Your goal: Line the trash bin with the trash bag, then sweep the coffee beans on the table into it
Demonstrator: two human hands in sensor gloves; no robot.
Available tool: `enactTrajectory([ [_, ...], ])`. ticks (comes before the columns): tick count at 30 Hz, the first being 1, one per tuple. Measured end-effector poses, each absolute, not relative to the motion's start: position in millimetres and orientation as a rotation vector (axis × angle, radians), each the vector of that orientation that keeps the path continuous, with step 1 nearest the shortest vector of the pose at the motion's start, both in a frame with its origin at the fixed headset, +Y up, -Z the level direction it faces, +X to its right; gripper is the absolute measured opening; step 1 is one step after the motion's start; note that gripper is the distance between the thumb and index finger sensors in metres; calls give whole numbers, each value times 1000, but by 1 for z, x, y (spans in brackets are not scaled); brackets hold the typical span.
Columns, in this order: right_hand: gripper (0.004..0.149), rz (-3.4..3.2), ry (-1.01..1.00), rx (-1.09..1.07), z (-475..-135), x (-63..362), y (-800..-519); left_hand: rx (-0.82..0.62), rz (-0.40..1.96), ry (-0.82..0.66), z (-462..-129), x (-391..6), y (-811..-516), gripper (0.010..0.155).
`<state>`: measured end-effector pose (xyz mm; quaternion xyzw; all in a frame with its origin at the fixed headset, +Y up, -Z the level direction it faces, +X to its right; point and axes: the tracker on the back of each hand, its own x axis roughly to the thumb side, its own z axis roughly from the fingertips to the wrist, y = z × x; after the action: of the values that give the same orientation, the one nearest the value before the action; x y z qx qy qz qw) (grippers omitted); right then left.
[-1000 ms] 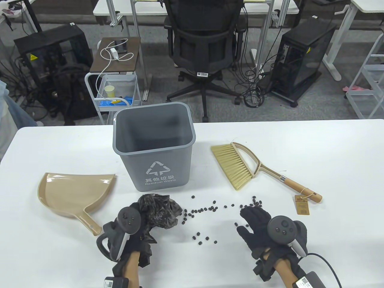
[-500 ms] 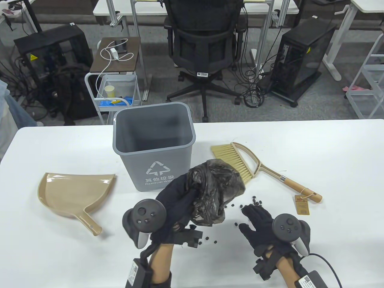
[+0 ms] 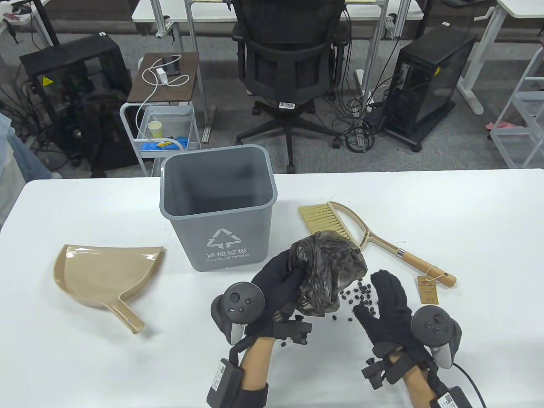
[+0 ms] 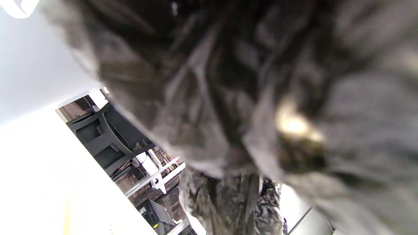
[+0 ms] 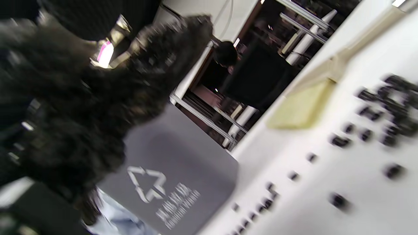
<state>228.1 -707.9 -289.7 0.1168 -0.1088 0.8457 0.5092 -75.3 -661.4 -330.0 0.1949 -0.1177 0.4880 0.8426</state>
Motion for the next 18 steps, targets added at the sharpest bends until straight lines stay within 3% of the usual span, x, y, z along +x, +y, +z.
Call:
enactTrajectory([
  [4, 83, 1920, -311, 314, -289, 222, -680, 417, 1065, -247, -335, -78, -658, 39],
  [6, 82, 1811, -40, 382, -301, 208, -671, 439, 1065, -249, -335, -77, -658, 40],
  [8, 83, 1731, 68, 452, -312, 196, -669, 440, 1050, -267, -333, -75, -656, 40],
  [12, 84, 1760, 2, 378, -332, 179, -677, 410, 1110, -350, -331, -65, -654, 40],
  [15, 51, 1566, 60, 357, -338, 177, -683, 365, 1154, -401, -334, -63, -656, 40],
  [18, 41, 1605, -34, 278, -340, 197, -681, 370, 1156, -351, -337, -70, -660, 40],
])
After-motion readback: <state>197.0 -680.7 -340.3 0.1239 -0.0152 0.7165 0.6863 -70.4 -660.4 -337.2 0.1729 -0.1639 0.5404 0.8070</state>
